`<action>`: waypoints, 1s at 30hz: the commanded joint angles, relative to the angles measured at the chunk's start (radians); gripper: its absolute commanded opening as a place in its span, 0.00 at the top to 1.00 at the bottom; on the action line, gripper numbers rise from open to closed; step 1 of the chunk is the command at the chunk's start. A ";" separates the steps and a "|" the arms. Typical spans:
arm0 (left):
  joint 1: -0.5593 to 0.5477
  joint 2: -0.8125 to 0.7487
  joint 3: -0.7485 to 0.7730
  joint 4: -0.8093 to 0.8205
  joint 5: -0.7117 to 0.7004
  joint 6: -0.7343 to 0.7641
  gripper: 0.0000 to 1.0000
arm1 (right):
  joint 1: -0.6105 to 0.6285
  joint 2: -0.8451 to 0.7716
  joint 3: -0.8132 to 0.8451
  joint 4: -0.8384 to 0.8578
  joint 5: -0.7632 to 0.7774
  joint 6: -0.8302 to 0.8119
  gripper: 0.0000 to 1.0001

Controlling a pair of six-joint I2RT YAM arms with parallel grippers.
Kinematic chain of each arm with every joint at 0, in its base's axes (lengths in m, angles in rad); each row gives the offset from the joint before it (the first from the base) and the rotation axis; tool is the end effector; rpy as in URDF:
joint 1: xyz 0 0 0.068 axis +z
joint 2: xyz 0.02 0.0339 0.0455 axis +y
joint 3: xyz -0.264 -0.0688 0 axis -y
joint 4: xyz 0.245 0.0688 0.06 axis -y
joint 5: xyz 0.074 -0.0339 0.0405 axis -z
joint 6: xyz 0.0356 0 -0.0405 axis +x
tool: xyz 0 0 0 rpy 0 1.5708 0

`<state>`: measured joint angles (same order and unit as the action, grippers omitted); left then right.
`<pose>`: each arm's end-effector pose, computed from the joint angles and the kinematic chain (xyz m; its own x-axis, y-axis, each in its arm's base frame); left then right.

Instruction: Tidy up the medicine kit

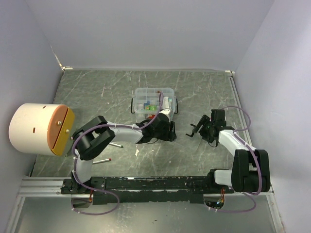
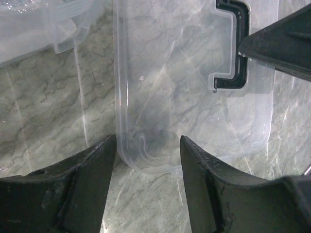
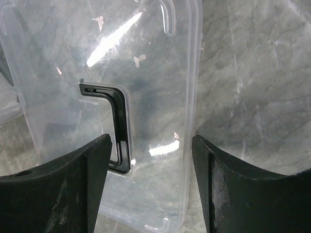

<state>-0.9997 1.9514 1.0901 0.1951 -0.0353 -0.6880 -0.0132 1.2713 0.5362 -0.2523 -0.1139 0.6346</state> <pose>0.2223 -0.3437 0.1441 -0.7824 0.0438 -0.6212 0.4258 0.7655 -0.4824 0.2244 0.0011 0.1547 -0.7014 0.5983 -0.3874 0.4549 0.7942 0.4030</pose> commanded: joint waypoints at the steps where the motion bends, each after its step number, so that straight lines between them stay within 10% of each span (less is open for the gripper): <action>1: -0.016 0.033 0.015 -0.026 -0.034 0.016 0.36 | 0.033 0.061 -0.004 -0.079 0.116 -0.007 0.34; 16: -0.021 0.023 0.017 -0.030 0.011 0.027 0.38 | 0.063 0.039 0.000 -0.066 0.098 0.056 0.57; 30: -0.016 -0.048 -0.016 -0.037 -0.036 -0.003 0.23 | 0.064 -0.085 0.049 -0.167 0.135 0.059 0.59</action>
<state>-1.0119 1.9446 1.0912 0.1856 -0.0479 -0.6823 0.0437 1.2026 0.5629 -0.3809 0.0135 0.6964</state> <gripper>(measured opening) 0.752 0.403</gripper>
